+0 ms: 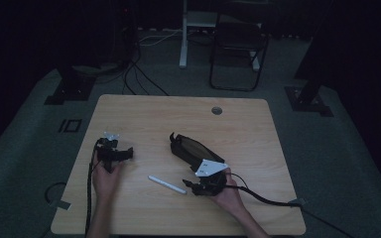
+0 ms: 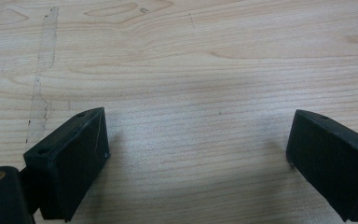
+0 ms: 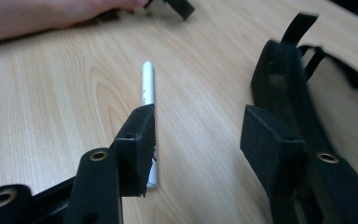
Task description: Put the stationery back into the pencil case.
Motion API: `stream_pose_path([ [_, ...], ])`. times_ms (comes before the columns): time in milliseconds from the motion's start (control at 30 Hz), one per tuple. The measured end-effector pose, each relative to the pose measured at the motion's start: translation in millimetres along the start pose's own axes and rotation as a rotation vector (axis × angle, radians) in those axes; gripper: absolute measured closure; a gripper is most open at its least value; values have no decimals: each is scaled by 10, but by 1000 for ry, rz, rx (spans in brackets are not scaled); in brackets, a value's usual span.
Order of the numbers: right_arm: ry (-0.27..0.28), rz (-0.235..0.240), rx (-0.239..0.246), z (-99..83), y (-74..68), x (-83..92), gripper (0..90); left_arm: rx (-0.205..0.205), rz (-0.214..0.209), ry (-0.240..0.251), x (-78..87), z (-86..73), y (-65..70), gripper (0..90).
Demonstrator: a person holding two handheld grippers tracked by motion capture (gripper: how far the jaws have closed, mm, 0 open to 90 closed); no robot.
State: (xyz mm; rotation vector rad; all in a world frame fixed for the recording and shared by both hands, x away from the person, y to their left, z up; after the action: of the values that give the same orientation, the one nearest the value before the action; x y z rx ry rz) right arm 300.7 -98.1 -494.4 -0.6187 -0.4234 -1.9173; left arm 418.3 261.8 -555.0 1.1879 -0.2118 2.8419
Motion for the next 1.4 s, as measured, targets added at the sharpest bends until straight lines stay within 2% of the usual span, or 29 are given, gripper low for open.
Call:
stream_pose_path([
  [300,-37,58,-10,-101,-59,-186,485,-1,0,-1,1,0,-1,60],
  [367,-62,92,-17,-189,-91,-336,532,-1,0,0,0,0,0,61],
  [433,-72,100,-20,-229,-104,-398,565,0,0,0,0,0,0,60],
  [867,-131,124,-11,-322,-99,-531,777,0,0,0,0,0,0,60],
  [1067,-163,125,21,-323,-121,-486,779,0,0,0,0,0,0,61],
  [1100,-161,134,23,-322,-125,-487,756,0,0,0,0,0,0,60],
  [1167,-140,148,4,-313,-122,-508,672,0,0,0,0,0,0,60],
  [1267,-130,149,-17,-306,-80,-543,622,0,0,0,0,0,0,60],
  [1400,-103,157,-31,-288,-42,-563,610,0,0,0,0,0,0,61],
])
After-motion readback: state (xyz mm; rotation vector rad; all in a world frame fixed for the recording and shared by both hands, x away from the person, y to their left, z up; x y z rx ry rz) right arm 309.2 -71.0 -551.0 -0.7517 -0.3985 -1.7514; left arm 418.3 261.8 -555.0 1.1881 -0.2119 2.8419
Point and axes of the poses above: each handheld gripper's, and its own axes: x roughly backward along the jaws, z roughly out of its top, y roughly to its right, the point moved 1 cm from there along -x, roughly forward along the jaws, and after that the axes turned 7 degrees about z, right-handed, at the moved point
